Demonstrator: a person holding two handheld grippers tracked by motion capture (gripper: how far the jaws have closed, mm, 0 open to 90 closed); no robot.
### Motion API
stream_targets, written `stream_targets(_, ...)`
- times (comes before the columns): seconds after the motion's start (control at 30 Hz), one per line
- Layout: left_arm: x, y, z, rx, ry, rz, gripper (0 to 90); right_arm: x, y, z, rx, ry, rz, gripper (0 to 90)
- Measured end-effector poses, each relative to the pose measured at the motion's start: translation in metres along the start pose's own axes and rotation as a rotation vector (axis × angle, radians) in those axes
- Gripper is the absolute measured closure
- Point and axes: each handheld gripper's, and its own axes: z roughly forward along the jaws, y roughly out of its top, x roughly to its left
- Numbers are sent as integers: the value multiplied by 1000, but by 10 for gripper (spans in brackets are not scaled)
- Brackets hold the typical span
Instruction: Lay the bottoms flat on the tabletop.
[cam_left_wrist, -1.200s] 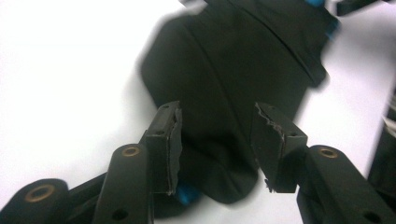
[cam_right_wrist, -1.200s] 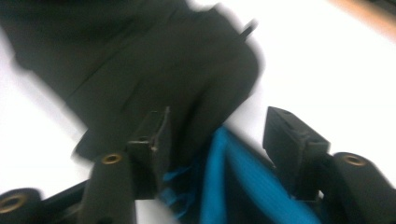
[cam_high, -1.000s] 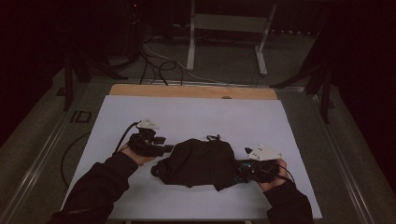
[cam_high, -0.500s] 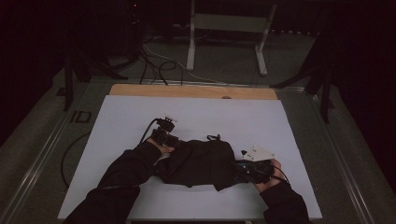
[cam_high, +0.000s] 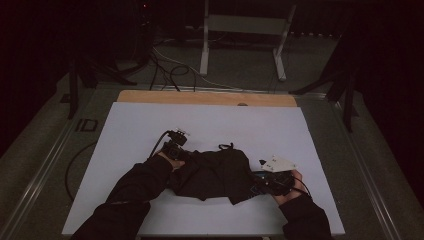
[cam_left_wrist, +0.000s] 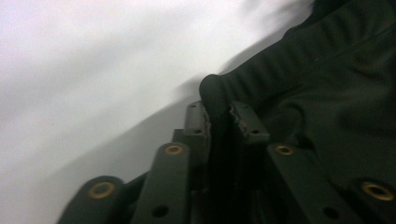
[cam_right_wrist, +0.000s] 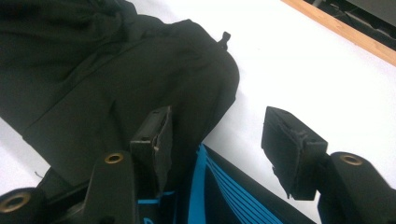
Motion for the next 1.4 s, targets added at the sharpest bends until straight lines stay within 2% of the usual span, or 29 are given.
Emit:
stream_targets(0.03,-1,-1,-5,-45,1,19,825,-1,0,1,1,6,1,440)
stream_targets(0.17,-3,-2,-22,-139,10,44,837,-4,-3,5,16,28,24,447)
stream_targets(0.2,-5,-2,-28,-161,17,55,837,-5,-4,7,17,30,28,452)
stream_targets(0.23,-5,-2,-28,-161,17,55,837,-5,-4,7,17,30,28,452)
stream_targets(0.27,-7,-3,-41,-206,22,66,837,-9,-6,9,23,33,40,460)
stream_targets(0.3,-7,-3,-41,-206,22,66,837,-9,-6,9,23,33,40,460)
stream_targets(0.33,-8,-4,-47,-230,21,66,837,-13,-9,11,39,45,63,517)
stream_targets(0.37,-7,-6,-57,-256,6,61,836,-15,-10,13,49,60,78,510)
stream_targets(0.4,-7,-6,-57,-256,6,61,836,-15,-10,13,49,60,78,510)
stream_targets(0.43,-6,-8,-63,-270,-12,55,836,-17,-14,19,91,110,95,509)
stream_targets(0.47,-5,-11,-70,-279,-5,64,836,-17,-16,23,111,126,108,509)
stream_targets(0.5,-5,-11,-70,-279,-5,64,836,-17,-18,26,136,146,114,538)
stream_targets(0.53,-3,-15,-76,-290,17,63,836,-16,-20,29,160,172,118,627)
stream_targets(0.6,-1,-16,-78,-293,18,61,836,-14,-21,31,187,179,107,752)
stream_targets(0.63,2,-19,-81,-300,16,48,836,-14,-21,31,187,179,107,752)
stream_targets(0.67,9,-24,-86,-304,16,28,836,-13,-20,31,208,191,99,862)
stream_targets(0.7,12,-26,-89,-310,21,16,836,-12,-19,31,215,198,97,881)
stream_targets(0.8,19,-35,-93,-309,24,-1,836,-6,-17,28,210,187,71,894)
stream_targets(0.83,21,-38,-94,-303,30,-1,836,-5,-15,26,200,166,71,895)
stream_targets(0.9,22,-41,-95,-302,33,-9,836,-4,-13,24,195,162,71,895)
stream_targets(0.93,24,-44,-96,-301,29,-8,836,-2,-8,17,178,94,56,896)
stream_targets(0.97,28,-51,-98,-302,15,-18,836,-2,-6,13,166,68,50,896)
stream_targets(1.03,30,-54,-98,-304,8,-24,836,-5,-4,6,144,29,75,896)
stream_targets(1.1,32,-58,-99,-309,1,-29,836,-8,-2,-1,125,24,100,896)
stream_targets(1.17,31,-61,-101,-314,13,-21,836,-8,1,-9,86,1,76,896)
stream_targets(1.23,32,-63,-103,-319,14,-26,836,-5,5,-18,43,62,70,896)
stream_targets(1.27,33,-64,-103,-316,20,-25,836,-5,5,-18,43,62,70,896)
stream_targets(1.3,34,-65,-104,-315,26,-25,836,2,9,-24,29,114,22,896)
stream_targets(1.4,37,-67,-105,-313,30,-30,836,6,10,-25,41,131,7,895)
